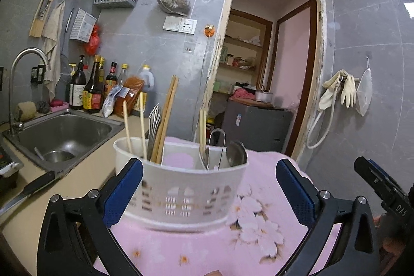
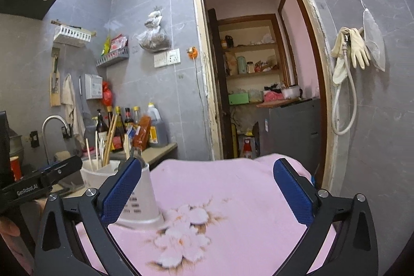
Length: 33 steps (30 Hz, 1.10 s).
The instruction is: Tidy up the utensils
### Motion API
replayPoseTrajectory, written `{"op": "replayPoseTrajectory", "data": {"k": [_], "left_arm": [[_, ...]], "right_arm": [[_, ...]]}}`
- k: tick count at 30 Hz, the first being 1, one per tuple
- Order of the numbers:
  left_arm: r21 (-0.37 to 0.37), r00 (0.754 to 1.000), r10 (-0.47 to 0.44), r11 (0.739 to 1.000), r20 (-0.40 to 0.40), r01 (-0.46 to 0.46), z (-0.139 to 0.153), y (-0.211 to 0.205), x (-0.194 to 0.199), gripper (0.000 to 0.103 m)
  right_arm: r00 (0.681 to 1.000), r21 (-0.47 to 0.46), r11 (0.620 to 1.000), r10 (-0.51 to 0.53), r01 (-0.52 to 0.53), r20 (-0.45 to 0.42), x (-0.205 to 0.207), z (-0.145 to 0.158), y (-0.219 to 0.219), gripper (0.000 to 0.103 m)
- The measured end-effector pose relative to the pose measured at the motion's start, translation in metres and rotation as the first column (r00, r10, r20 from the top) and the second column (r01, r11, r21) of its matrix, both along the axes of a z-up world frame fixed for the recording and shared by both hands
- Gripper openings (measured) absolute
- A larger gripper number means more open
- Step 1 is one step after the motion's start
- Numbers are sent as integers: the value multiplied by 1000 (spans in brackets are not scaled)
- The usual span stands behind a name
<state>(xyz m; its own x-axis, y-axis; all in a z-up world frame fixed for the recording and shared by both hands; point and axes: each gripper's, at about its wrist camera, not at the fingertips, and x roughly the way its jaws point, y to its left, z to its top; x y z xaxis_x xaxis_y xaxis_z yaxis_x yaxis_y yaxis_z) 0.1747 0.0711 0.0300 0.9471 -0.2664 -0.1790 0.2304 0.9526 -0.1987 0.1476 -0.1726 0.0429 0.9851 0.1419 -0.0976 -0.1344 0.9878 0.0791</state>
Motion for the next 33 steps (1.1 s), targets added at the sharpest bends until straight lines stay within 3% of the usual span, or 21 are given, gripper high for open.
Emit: {"op": "replayPoseTrajectory", "data": {"k": [7,14,18,33], "left_arm": [[46,998,36,998,-50,-34,-12,-3,-30,101],[89,995,79,993,-56,-73,-19,-2,-59,101],[122,996,81,990,-35,-77,-21,-4,-78,101],[114,990,140,984,-18,-137,-48,0,-121,101]], "right_arm": [[995,-62,998,-38,32,-93,-25,-4,-3,103],[988,-49,998,-32,25,-152,-55,-18,-6,103],[988,-61,997,-47,39,-145,-71,-22,-3,103],[992,-84,992,-96,89,-84,-114,-32,11,103]]}}
